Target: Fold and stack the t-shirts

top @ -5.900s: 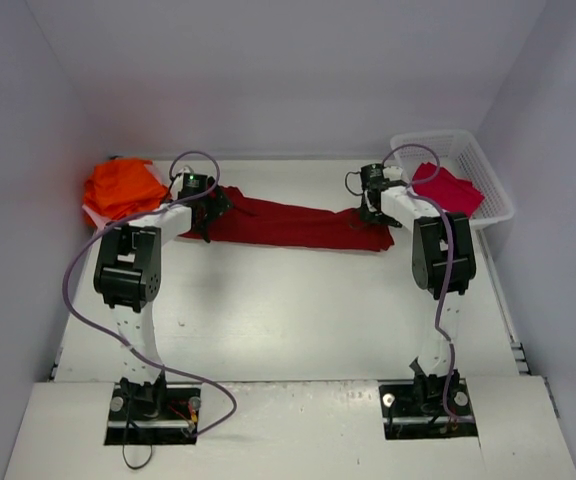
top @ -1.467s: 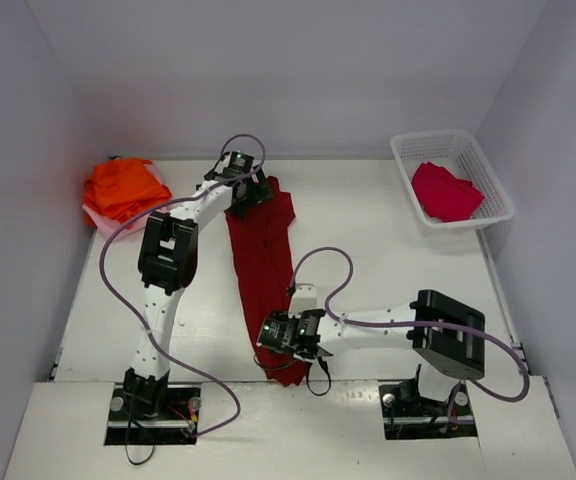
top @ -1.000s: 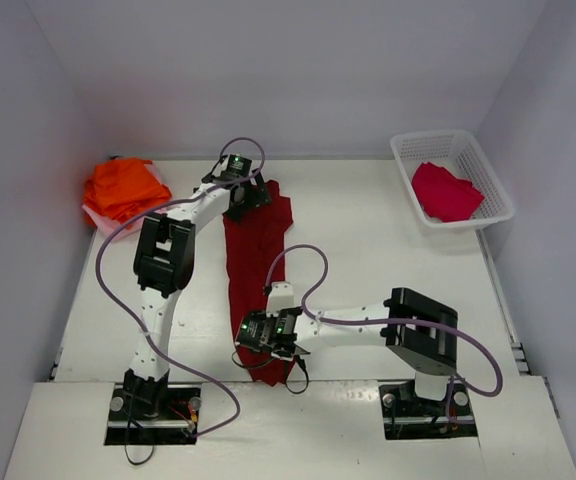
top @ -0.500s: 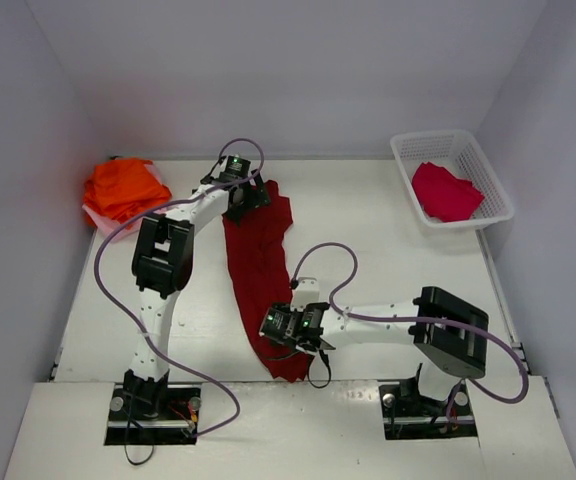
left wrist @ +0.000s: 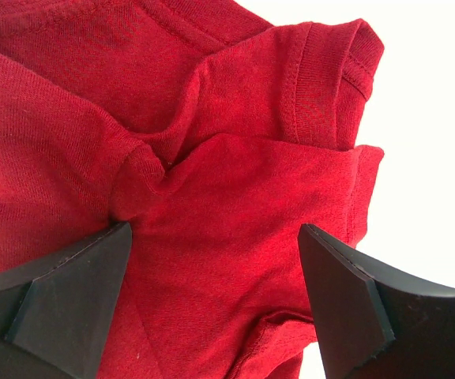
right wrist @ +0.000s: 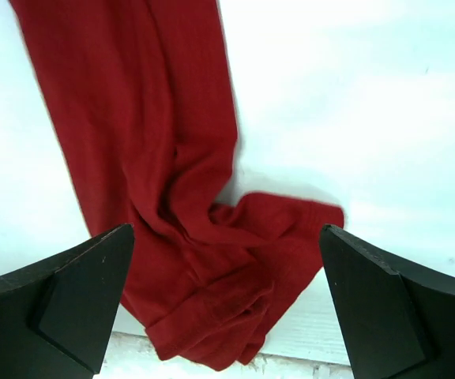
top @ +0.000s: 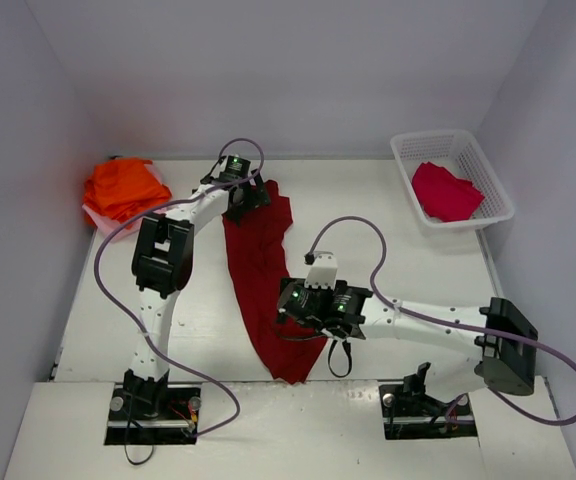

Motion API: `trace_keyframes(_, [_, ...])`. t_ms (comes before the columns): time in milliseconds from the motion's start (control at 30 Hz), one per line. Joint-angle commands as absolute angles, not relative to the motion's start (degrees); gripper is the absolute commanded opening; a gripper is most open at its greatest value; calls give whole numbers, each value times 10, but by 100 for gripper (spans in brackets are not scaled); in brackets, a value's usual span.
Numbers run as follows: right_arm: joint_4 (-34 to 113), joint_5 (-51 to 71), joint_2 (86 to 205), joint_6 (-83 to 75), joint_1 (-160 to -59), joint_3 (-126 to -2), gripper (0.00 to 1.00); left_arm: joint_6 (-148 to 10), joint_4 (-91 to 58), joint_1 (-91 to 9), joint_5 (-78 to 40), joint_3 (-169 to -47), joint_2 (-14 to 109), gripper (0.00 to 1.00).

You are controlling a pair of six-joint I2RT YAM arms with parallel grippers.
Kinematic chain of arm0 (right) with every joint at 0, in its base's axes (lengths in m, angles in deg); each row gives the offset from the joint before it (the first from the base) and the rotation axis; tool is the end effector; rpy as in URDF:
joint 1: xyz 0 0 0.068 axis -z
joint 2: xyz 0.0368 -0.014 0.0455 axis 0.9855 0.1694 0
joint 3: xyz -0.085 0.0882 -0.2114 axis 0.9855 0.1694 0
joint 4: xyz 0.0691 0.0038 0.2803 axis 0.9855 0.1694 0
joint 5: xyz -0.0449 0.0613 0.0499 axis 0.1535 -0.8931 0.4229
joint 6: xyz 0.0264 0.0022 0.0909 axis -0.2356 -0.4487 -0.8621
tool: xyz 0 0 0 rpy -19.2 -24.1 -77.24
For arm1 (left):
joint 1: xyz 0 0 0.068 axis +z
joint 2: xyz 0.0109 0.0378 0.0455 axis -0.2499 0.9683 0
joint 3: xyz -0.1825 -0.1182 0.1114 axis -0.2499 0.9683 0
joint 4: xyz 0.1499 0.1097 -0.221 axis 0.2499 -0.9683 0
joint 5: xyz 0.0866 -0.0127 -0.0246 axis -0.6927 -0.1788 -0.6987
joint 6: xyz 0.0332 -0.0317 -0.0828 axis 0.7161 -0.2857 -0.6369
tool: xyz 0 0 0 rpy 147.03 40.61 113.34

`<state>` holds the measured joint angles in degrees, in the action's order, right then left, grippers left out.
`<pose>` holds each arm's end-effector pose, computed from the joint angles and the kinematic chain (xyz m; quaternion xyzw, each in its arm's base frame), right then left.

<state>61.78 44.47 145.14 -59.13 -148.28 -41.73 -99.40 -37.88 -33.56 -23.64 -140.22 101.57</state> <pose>0.1662 0.3099 0.1565 0.0300 0.9180 0.2095 0.3355 0.5239 -0.1869 0.1159 -0.1719 0.9071 -0.2188 0.3159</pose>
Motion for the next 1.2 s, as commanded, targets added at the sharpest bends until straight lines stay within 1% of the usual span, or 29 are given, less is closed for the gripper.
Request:
trace_keyframes(0, [635, 491, 1423, -544, -1451, -447, 100, -992, -388, -331, -236, -1399, 971, 82])
trace_keyframes(233, [633, 490, 1455, -467, -1386, -483, 100, -994, -388, -331, -236, -1408, 983, 82])
trace_keyframes(467, [633, 506, 1424, -463, -1380, -491, 100, -1013, -396, -332, -219, -1478, 1030, 82])
trace_keyframes(767, [629, 488, 1473, -488, -1389, -480, 100, -1034, -368, -340, -181, -1538, 1066, 82])
trace_keyframes(1000, [627, 495, 1470, -490, -1394, -476, 100, -1040, -350, -344, -139, -1572, 1107, 82])
trace_keyframes(1167, [626, 500, 1477, -487, -1394, -478, 100, -1037, -334, -353, -101, -1633, 1143, 82])
